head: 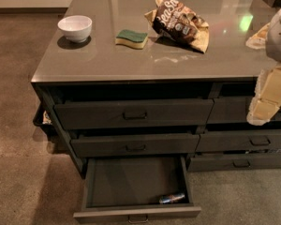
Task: Pick redbull can from bottom drawer and place on counter
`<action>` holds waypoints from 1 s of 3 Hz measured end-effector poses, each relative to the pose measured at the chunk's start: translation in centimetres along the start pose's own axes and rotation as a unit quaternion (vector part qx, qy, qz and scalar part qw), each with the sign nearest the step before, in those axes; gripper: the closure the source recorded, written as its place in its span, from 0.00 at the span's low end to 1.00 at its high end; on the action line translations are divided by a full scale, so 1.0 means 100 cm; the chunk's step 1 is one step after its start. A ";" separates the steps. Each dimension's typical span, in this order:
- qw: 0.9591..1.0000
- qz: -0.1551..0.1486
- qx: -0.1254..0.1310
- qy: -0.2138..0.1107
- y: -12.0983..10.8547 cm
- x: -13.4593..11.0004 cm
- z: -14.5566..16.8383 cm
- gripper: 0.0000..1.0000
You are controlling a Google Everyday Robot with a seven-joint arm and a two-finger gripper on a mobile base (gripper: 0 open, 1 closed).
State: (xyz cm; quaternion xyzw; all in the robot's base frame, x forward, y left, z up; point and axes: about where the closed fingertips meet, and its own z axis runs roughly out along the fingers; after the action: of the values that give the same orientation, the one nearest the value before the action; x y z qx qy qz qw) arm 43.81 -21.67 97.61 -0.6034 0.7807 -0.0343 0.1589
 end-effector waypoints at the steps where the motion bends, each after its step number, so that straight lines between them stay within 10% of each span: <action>1: 1.000 -0.006 0.005 -0.004 0.001 -0.002 0.003 0.00; 3: 0.995 -0.087 -0.006 -0.056 0.032 -0.011 0.094 0.00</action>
Offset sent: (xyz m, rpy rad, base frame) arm 0.0062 0.0281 -0.1032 0.0526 -0.0446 0.1676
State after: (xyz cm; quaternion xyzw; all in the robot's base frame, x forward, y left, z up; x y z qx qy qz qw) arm 43.76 -18.49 88.14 -0.6709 0.7152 -0.0095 0.1956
